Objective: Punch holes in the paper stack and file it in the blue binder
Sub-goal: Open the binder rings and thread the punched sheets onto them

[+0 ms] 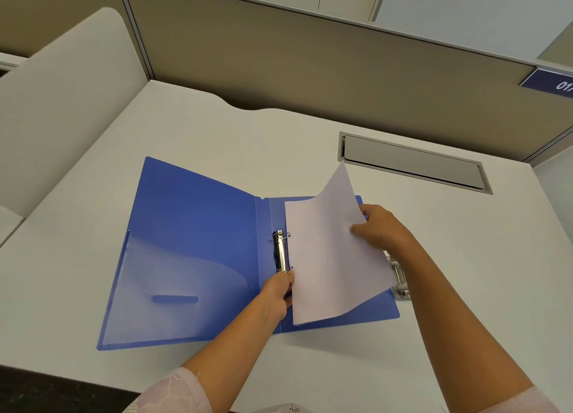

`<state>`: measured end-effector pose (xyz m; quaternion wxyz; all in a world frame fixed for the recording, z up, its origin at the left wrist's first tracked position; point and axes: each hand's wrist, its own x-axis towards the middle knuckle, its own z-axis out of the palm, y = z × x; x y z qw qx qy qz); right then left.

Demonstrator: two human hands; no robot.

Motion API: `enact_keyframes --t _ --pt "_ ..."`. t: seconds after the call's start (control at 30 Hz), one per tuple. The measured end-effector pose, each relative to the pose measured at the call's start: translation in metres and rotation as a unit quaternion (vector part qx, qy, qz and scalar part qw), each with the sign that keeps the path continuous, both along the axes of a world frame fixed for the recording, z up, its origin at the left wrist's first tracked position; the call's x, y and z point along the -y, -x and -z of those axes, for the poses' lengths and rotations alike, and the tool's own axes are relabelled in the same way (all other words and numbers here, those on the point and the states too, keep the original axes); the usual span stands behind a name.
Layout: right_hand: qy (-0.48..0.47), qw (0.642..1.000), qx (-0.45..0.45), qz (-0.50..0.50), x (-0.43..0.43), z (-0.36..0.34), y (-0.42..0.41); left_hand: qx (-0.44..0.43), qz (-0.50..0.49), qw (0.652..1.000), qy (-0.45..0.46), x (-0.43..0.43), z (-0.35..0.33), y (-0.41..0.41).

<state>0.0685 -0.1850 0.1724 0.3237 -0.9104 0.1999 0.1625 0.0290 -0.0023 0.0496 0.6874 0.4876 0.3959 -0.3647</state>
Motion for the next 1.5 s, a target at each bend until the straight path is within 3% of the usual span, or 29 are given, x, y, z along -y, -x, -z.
enact_keyframes --t 0.3,0.43,0.57,0.83,1.5 --pt "0.141 0.986 -0.093 -0.005 0.022 0.041 0.007 0.050 -0.019 0.996 -0.078 0.003 0.006 0.011" --pt "0.140 0.983 -0.122 0.007 0.031 0.060 0.015 0.127 0.005 0.982 -0.140 0.005 0.010 0.015" --pt "0.090 0.993 -0.076 0.025 0.036 0.070 0.022 0.189 0.017 0.967 -0.168 0.004 0.010 0.021" --pt "0.022 0.998 0.030 0.055 0.036 0.072 0.026 0.160 -0.018 0.983 -0.090 0.006 0.013 0.021" --pt "0.042 0.998 0.017 0.049 0.037 0.085 0.022 0.137 -0.039 0.981 -0.133 0.015 0.021 0.022"
